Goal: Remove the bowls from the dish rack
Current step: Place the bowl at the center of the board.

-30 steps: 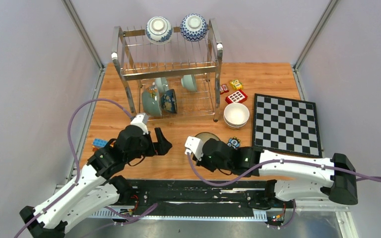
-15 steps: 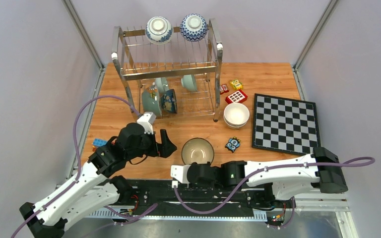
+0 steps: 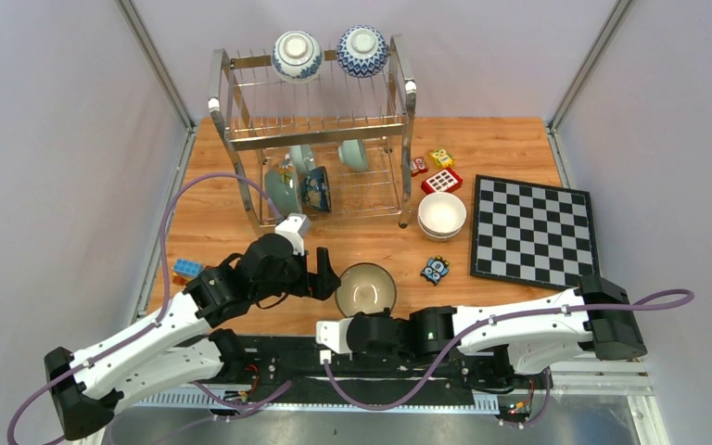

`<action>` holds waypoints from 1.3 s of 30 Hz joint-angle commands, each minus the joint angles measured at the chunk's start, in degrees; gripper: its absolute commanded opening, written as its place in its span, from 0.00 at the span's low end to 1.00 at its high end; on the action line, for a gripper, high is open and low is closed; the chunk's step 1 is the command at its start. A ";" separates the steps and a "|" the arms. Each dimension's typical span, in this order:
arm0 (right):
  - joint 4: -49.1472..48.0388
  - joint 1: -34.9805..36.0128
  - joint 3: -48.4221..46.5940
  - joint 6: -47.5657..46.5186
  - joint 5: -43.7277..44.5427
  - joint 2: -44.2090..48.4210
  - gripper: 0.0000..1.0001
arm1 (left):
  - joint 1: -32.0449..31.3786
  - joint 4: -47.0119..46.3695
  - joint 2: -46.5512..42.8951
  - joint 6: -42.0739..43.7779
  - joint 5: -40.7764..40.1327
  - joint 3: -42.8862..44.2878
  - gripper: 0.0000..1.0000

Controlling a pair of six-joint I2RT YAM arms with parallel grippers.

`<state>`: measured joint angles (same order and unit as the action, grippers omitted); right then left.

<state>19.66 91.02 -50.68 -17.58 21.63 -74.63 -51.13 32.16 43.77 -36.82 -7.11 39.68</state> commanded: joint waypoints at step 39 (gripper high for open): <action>-4.49 1.40 -2.91 -2.15 -0.52 -2.24 0.03 | -11.19 0.77 17.98 3.70 -10.51 6.52 0.59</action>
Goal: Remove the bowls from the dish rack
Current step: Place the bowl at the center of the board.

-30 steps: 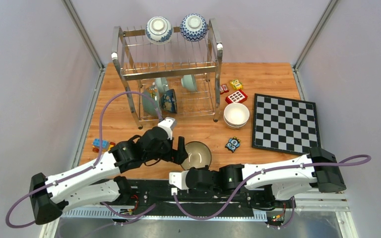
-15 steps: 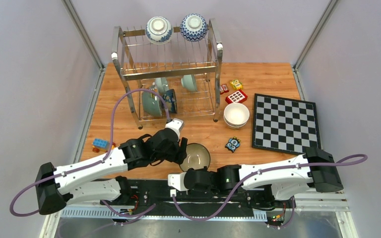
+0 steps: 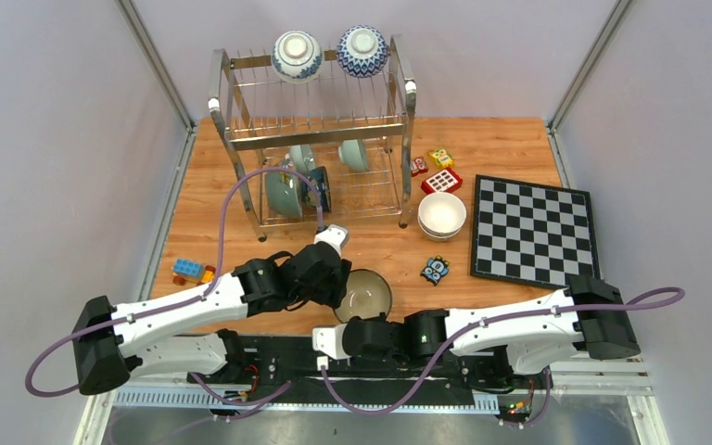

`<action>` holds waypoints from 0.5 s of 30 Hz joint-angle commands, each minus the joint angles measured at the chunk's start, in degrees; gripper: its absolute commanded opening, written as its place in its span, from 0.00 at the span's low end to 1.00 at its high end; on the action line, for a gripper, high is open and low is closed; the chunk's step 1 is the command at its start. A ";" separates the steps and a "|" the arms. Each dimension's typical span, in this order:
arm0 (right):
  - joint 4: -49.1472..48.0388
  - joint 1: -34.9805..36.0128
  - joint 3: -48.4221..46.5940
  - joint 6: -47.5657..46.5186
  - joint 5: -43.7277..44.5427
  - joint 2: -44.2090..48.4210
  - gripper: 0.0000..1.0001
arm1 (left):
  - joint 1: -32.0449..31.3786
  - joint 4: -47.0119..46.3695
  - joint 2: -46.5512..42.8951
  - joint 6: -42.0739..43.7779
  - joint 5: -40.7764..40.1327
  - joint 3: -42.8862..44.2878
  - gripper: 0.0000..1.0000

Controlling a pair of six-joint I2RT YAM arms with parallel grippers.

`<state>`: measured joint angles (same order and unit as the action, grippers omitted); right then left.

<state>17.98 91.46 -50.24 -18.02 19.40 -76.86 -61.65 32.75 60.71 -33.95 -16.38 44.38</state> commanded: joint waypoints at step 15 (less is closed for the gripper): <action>-4.11 1.03 -4.28 -2.47 1.01 -2.81 0.03 | -1.63 0.19 3.96 1.59 -0.70 2.69 0.22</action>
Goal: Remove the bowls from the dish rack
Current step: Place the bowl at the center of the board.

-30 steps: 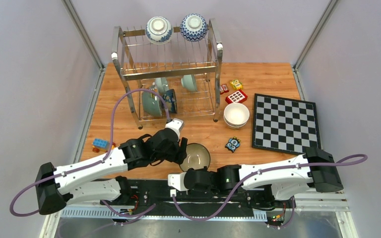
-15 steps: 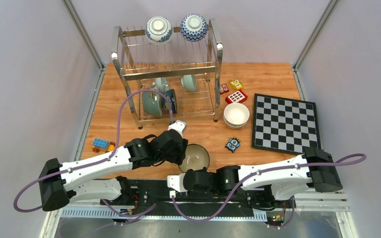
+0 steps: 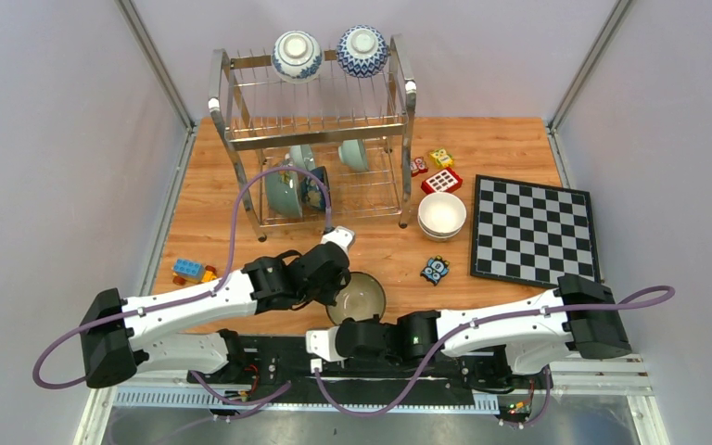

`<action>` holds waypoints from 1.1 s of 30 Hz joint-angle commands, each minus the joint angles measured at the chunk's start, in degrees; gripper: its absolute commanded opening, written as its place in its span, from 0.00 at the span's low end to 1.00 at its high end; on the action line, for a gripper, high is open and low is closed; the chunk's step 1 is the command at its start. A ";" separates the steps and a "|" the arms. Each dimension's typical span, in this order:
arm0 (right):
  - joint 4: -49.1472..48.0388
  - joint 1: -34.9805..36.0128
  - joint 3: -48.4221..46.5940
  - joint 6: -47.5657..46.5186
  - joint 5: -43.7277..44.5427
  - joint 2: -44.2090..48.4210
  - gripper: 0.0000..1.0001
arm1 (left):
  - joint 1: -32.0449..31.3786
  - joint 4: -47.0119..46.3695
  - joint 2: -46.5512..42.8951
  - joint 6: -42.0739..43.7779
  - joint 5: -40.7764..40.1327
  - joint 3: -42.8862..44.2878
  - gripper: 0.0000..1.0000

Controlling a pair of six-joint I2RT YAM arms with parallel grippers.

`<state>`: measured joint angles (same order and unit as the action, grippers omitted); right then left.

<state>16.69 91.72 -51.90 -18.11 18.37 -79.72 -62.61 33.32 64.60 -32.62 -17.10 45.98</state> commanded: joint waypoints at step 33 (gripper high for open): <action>-4.70 1.31 -2.82 17.24 9.62 11.14 0.84 | -0.63 -4.44 -10.74 -12.70 -10.96 -7.01 0.00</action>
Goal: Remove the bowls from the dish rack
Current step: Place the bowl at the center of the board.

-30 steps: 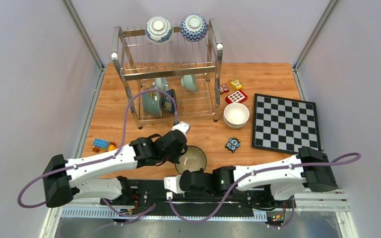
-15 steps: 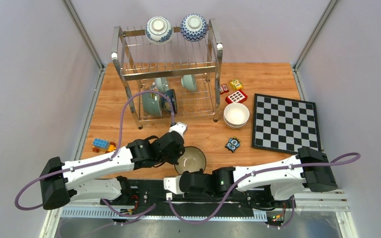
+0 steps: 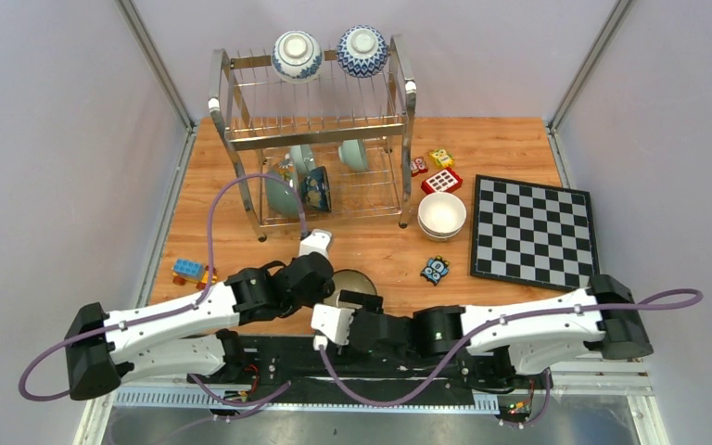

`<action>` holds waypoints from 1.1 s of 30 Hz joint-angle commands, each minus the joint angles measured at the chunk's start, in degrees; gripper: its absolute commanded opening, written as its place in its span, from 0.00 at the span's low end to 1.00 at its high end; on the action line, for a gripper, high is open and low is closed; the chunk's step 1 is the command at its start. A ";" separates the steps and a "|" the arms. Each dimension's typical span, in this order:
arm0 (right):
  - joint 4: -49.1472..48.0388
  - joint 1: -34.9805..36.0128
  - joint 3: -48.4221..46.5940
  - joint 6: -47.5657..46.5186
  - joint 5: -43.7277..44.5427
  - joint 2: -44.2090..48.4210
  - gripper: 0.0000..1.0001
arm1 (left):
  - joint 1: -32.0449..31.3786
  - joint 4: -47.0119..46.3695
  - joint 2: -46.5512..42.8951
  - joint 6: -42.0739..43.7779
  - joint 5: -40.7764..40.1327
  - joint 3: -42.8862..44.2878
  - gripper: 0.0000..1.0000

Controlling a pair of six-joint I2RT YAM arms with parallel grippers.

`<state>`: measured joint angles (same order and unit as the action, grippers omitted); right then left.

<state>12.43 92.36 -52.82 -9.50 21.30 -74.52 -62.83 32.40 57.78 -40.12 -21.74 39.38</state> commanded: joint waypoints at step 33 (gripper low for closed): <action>5.90 -23.83 -6.96 50.42 -5.04 -9.53 0.60 | -0.37 5.62 -17.49 -33.11 -15.39 -9.05 0.00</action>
<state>15.97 68.93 -56.14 41.30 16.43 -81.01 -62.83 40.32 42.24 -70.13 -33.06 28.25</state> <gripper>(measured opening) 0.628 0.034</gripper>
